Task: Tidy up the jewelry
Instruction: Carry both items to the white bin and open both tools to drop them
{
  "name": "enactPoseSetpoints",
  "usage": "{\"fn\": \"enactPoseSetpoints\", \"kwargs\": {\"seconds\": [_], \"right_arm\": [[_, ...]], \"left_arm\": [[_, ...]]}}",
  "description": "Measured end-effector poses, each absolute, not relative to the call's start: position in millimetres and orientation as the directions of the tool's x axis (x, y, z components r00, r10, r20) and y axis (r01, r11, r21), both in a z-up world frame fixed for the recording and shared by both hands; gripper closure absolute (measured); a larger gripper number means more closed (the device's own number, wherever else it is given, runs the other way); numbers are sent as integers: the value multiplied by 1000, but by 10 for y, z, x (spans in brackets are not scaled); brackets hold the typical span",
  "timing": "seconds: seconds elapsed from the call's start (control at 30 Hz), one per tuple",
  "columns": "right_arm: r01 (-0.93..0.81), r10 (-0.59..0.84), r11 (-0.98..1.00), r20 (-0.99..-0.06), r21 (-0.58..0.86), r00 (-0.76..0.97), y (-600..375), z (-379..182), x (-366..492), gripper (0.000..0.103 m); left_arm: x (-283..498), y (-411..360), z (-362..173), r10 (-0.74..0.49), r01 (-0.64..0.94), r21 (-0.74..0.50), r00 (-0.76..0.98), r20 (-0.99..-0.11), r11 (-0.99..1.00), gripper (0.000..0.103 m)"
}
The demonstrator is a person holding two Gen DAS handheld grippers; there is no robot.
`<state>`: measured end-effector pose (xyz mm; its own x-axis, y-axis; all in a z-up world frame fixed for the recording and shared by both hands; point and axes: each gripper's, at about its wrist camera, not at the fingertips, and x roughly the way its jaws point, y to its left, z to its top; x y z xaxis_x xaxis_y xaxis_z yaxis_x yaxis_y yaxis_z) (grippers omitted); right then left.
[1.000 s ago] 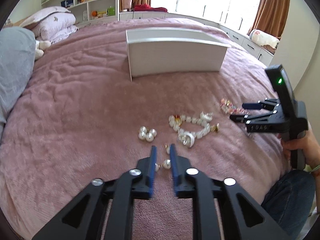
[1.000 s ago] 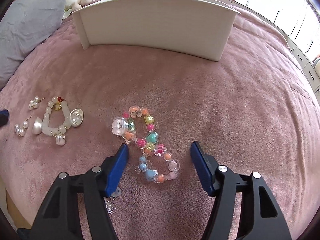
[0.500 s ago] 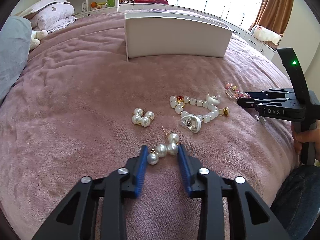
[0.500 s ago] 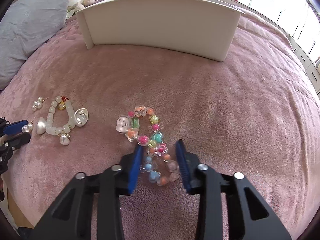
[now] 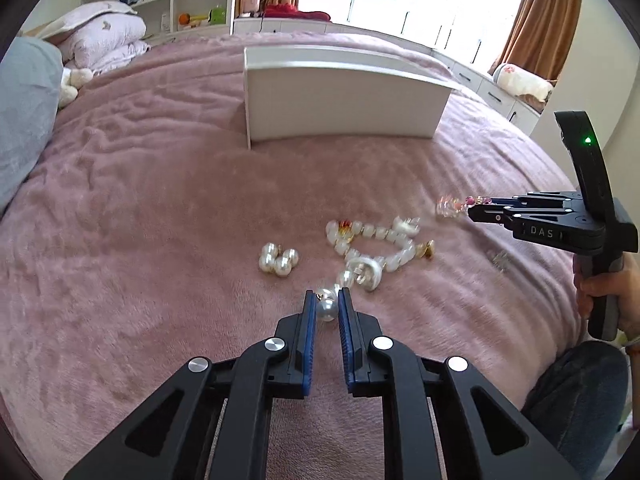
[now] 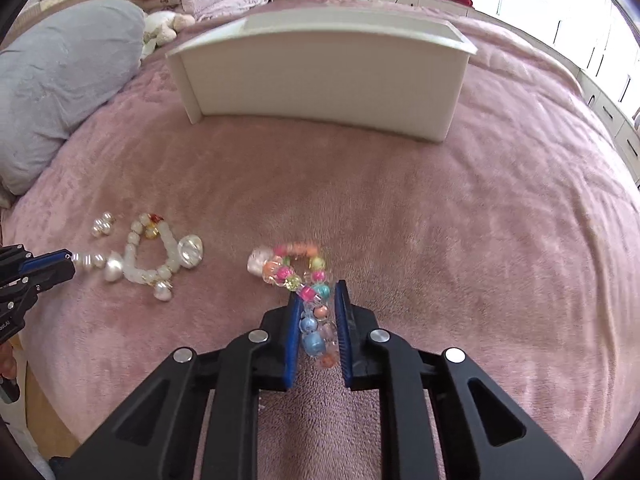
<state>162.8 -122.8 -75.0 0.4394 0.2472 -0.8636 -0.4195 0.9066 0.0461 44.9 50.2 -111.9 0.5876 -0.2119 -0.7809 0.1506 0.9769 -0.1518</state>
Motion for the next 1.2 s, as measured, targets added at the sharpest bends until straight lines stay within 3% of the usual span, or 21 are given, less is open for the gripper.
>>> {"fn": "enactPoseSetpoints", "kwargs": {"seconds": [0.47,0.53,1.2], "right_arm": [[-423,336,901,-765,93,549,-1300,97,1697,87],[-420,345,902,-752,100,562,-1316,203,1753,92],[-414,343,907,-712,81,612,-1308,764,2557,92]], "left_arm": [[718,392,-415,-211,203,-97,674,-708,974,87],[779,376,-323,-212,210,-89,688,-694,974,87],[2103,297,377,-265,268,-92,734,-625,959,87]]}}
